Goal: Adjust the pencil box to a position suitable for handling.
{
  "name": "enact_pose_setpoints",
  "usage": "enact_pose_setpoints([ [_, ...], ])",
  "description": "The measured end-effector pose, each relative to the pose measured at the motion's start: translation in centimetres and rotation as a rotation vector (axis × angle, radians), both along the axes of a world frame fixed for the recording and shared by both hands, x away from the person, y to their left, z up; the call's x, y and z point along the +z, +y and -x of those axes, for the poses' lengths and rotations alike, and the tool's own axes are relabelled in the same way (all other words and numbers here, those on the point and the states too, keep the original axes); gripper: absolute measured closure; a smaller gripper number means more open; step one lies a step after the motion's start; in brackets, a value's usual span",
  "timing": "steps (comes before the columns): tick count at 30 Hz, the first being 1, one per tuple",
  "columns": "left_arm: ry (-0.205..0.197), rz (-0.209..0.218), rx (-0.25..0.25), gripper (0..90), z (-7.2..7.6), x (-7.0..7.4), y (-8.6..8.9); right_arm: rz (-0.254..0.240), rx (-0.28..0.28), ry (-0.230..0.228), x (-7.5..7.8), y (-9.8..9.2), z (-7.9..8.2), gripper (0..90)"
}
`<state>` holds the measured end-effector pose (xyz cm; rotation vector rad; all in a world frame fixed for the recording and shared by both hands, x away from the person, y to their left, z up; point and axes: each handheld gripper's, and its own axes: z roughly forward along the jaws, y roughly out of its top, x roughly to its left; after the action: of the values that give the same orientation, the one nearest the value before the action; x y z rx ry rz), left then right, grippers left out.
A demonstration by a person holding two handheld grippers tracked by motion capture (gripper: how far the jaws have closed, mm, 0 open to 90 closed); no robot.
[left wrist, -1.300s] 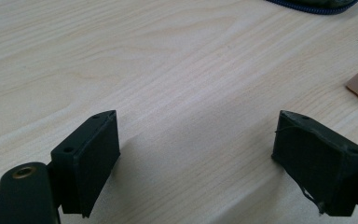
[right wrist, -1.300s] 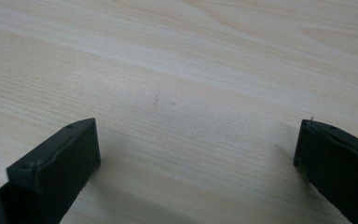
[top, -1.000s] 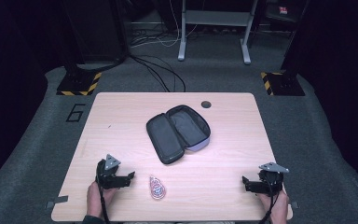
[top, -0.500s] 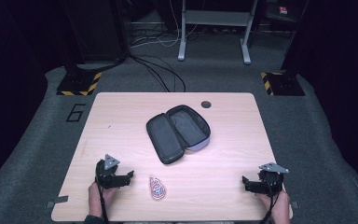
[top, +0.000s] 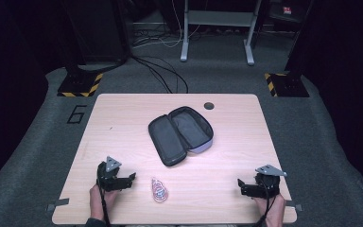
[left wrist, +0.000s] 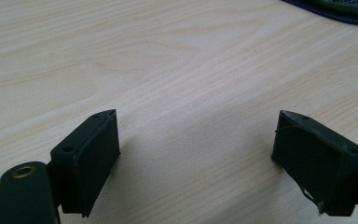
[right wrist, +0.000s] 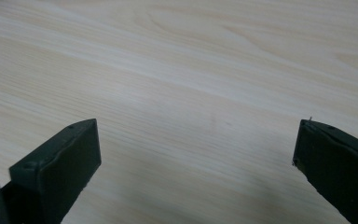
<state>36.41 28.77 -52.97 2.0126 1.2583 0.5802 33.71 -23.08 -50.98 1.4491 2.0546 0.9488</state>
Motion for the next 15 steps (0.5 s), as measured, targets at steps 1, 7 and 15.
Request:
enact_pose_setpoints([
  [1,-0.007,0.002,0.003,14.6,0.0,0.0,0.0,-0.005,0.015,-0.005,0.3,0.5,0.1,0.8],
  [7,-0.009,0.002,0.003,14.7,0.0,-0.1,0.0,-0.023,0.096,-0.019,1.4,4.0,0.4,1.6],
  [15,-0.002,-0.005,-0.006,14.8,0.0,0.0,0.0,-0.021,0.204,-0.011,1.7,8.5,0.8,2.2],
])
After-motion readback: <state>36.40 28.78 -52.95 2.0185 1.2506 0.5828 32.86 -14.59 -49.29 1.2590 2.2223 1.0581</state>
